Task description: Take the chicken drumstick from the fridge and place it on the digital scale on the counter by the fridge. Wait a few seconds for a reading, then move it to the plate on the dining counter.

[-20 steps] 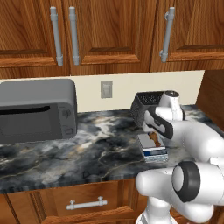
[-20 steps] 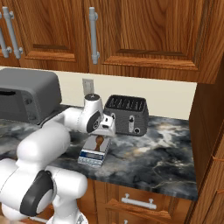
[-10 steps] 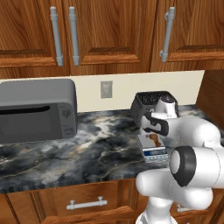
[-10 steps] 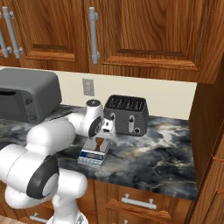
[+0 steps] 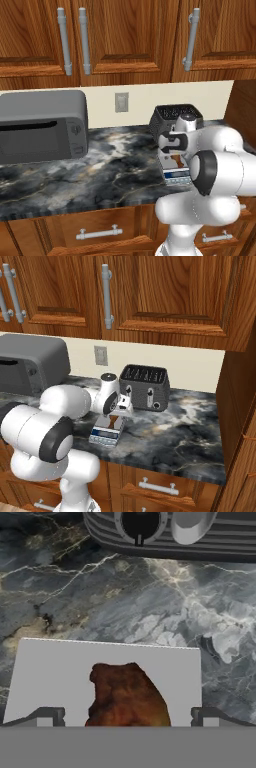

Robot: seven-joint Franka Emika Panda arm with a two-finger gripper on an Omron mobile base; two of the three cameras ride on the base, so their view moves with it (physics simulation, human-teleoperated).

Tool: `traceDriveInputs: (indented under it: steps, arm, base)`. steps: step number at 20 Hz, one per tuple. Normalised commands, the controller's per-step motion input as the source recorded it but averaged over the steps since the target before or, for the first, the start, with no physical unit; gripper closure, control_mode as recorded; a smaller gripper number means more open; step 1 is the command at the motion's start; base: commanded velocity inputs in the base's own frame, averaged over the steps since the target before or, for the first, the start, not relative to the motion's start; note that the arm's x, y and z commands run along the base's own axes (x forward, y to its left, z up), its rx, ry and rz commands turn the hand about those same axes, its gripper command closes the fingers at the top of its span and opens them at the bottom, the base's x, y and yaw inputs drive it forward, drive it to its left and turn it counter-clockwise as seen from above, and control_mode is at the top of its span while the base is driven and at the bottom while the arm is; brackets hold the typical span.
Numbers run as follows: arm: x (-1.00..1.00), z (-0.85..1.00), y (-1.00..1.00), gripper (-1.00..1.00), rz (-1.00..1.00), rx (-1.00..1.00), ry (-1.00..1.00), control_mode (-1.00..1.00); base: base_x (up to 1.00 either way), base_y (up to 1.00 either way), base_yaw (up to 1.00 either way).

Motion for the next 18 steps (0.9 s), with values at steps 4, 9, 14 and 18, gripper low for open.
traceDriveInputs:
  steps: [4,9,14,18]
  arm:
    - [0.03,-0.11,0.00,-1.00,0.00,0.00,0.03,-1.00]
    - [0.00,-0.01,0.00,1.00,0.00,0.00,0.00,-1.00]
    - [0.00,0.00,0.00,1.00,0.00,0.00,0.00,-1.00]
    - [-0.05,0.03,0.00,1.00,0.00,0.00,0.00,-1.00]
  base:
    - [0.00,0.00,0.00]
    - [0.00,0.00,0.00]
    - [0.00,0.00,0.00]
    - [0.00,0.00,0.00]
